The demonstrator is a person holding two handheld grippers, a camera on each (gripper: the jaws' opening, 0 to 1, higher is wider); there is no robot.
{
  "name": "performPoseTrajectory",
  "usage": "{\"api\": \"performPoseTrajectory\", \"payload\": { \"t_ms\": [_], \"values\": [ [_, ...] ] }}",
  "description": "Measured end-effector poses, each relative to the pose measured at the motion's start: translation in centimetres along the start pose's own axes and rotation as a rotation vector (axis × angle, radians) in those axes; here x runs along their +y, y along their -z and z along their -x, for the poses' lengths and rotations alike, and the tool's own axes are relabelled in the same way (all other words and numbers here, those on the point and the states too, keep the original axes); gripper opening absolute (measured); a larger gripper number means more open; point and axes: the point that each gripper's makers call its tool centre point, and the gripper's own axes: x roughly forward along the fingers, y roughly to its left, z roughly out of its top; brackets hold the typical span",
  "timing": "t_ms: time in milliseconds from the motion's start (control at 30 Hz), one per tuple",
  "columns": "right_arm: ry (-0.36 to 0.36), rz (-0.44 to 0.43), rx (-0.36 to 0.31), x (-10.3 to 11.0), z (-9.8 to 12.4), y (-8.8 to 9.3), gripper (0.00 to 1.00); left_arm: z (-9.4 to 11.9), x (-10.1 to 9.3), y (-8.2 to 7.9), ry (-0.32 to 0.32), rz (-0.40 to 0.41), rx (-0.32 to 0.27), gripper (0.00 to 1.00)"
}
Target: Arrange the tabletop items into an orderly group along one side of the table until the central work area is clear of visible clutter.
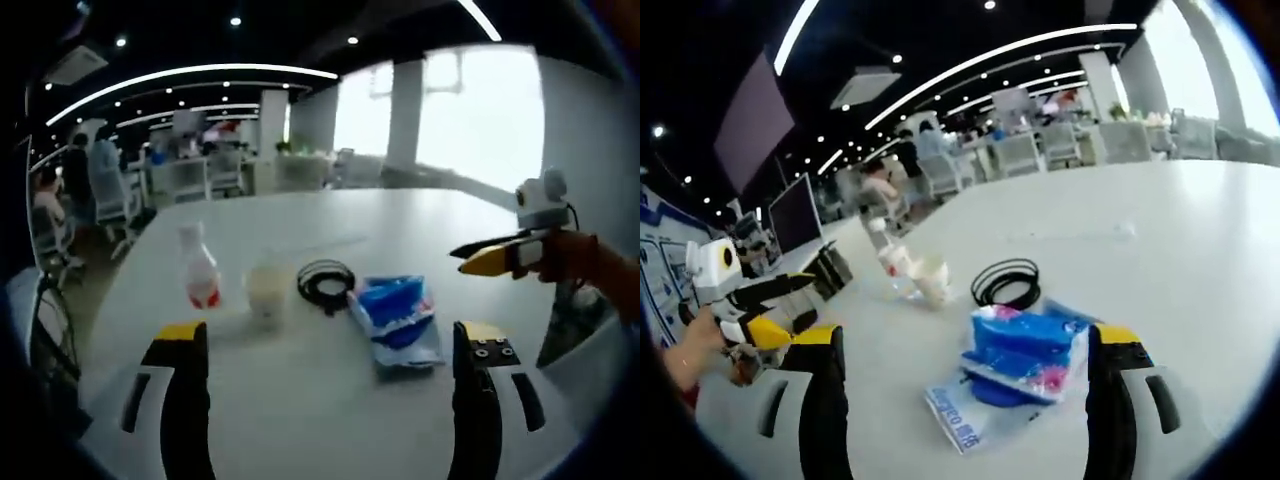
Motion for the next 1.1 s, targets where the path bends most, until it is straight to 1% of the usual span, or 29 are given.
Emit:
{"api": "performPoseTrajectory", "payload": {
  "t_ms": [167, 267, 367, 467, 533, 633, 667, 733, 767, 833, 867, 900, 933, 1033, 1100],
  "values": [
    [0.027, -0.018, 0.01, -1.0, -1.0, 0.5, 0.99, 0.3, -0.7, 0.4, 0.001, -0.023, 0.007, 0.99],
    [0.032, -0.027, 0.022, -1.3, -1.5, 1.0, 0.99, 0.4, -1.0, 0.6, 0.006, -0.026, 0.013, 0.99],
    [0.046, -0.034, 0.027, -1.8, -2.0, 1.6, 0.99, 0.5, -1.5, 0.6, 0.015, -0.03, 0.006, 0.99],
    [0.057, -0.043, 0.033, -2.3, -2.5, 2.1, 0.99, 0.5, -1.7, 0.9, 0.017, -0.041, 0.017, 0.99],
    [0.059, -0.052, 0.031, -2.5, -2.7, 2.4, 0.99, 0.5, -1.9, 1.1, 0.022, -0.042, 0.019, 0.99],
    [0.063, -0.04, 0.023, -2.8, -3.0, 2.6, 0.99, 0.6, -2.0, 1.5, 0.018, -0.049, 0.029, 0.99],
    [0.077, -0.038, 0.019, -3.1, -3.1, 2.7, 0.99, 0.6, -1.9, 1.5, 0.012, -0.058, 0.032, 0.99],
    [0.09, -0.042, 0.009, -3.6, -3.4, 2.8, 0.96, 0.6, -1.6, 1.7, -0.01, -0.062, 0.039, 0.99],
    [0.111, -0.064, -0.007, -4.1, -3.5, 2.7, 0.93, 0.6, -1.6, 1.8, -0.017, -0.065, 0.038, 0.99],
    [0.144, -0.069, -0.026, -5.0, -3.7, 2.6, 0.9, 0.6, -1.7, 1.9, -0.021, -0.081, 0.036, 0.99],
    [0.157, -0.064, -0.027, -5.4, -3.9, 2.6, 0.88, 0.7, -1.7, 1.8, -0.025, -0.088, 0.024, 0.99],
    [0.17, -0.046, -0.022, -5.7, -4.2, 2.8, 0.87, 0.6, -1.8, 1.3, -0.02, -0.096, -0.013, 0.99],
    [0.18, -0.039, 0.001, -6.0, -4.4, 3.1, 0.86, 0.7, -1.8, 1.4, -0.02, -0.089, -0.015, 0.99],
    [0.176, -0.051, 0.005, -6.4, -5.0, 3.6, 0.79, 0.6, -1.6, 1.7, -0.023, -0.085, 0.002, 0.99],
    [0.195, -0.052, 0.003, -6.9, -5.3, 3.8, 0.76, 0.5, -1.6, 2.1, -0.022, -0.086, 0.013, 0.99]
  ]
}}
